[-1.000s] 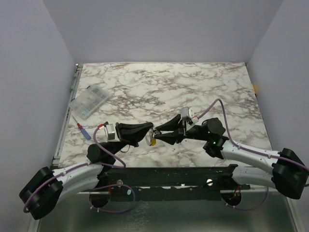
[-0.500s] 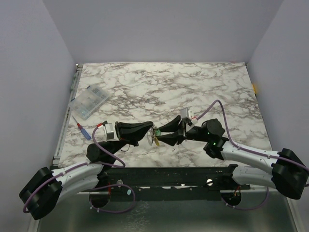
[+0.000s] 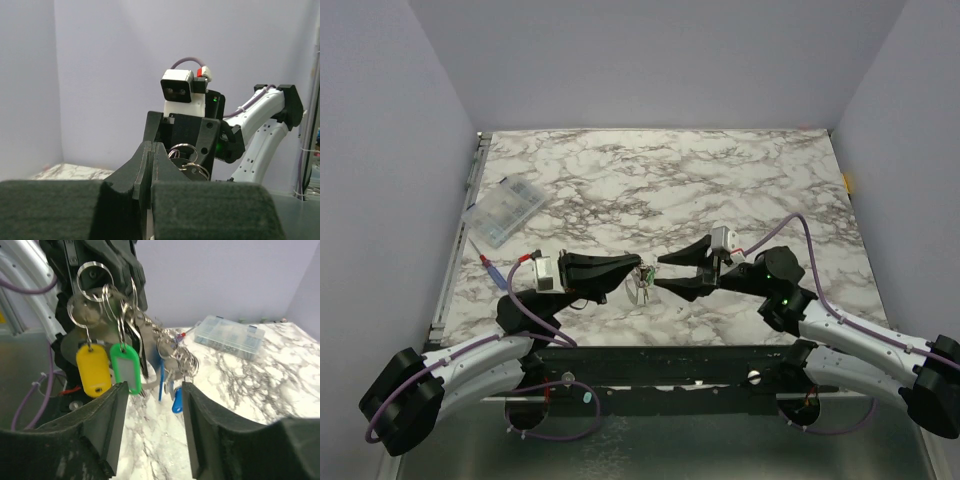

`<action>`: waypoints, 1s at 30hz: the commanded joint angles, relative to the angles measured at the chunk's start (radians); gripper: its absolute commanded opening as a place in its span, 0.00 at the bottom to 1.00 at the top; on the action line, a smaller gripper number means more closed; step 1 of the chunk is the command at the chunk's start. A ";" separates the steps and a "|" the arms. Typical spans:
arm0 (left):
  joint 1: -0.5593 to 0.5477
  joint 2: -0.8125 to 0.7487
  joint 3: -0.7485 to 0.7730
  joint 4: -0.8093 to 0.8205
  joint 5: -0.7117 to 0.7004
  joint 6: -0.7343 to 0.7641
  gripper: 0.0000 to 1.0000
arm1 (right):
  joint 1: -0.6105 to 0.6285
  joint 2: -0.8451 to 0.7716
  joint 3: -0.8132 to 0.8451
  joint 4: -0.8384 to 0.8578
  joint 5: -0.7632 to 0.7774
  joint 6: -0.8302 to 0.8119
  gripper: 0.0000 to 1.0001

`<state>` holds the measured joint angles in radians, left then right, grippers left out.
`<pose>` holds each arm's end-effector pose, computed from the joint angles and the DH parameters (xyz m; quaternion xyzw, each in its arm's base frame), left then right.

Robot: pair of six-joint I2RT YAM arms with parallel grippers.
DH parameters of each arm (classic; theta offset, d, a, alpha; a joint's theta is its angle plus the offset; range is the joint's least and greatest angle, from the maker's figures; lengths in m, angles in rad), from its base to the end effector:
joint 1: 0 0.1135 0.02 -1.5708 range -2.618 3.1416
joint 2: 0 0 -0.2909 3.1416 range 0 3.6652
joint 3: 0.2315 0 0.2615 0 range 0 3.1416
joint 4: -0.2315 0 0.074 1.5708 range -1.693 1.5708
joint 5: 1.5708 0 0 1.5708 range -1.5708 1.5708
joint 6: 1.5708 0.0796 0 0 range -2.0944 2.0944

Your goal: Put the keys on the keyring

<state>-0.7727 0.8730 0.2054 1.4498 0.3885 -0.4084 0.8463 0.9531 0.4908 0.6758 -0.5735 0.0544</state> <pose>0.1042 -0.1437 0.3300 0.2436 0.3384 -0.5660 0.7112 0.1292 0.2112 0.3207 -0.4354 0.4706 0.4848 0.5949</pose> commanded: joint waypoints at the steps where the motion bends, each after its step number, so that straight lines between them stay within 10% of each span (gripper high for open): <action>1: -0.001 -0.025 0.081 0.028 0.130 -0.017 0.00 | -0.006 -0.055 0.040 -0.165 0.002 -0.102 0.50; 18: -0.001 0.016 0.143 0.005 0.180 -0.001 0.00 | -0.006 -0.040 0.100 -0.081 -0.208 0.034 0.37; 30: 0.000 0.044 0.131 0.055 0.175 -0.017 0.00 | -0.006 0.026 0.121 -0.010 -0.156 0.075 0.53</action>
<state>-0.7727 0.9195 0.3141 1.4239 0.5545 -0.4221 0.8429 0.9565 0.5724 0.6205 -0.7456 0.1074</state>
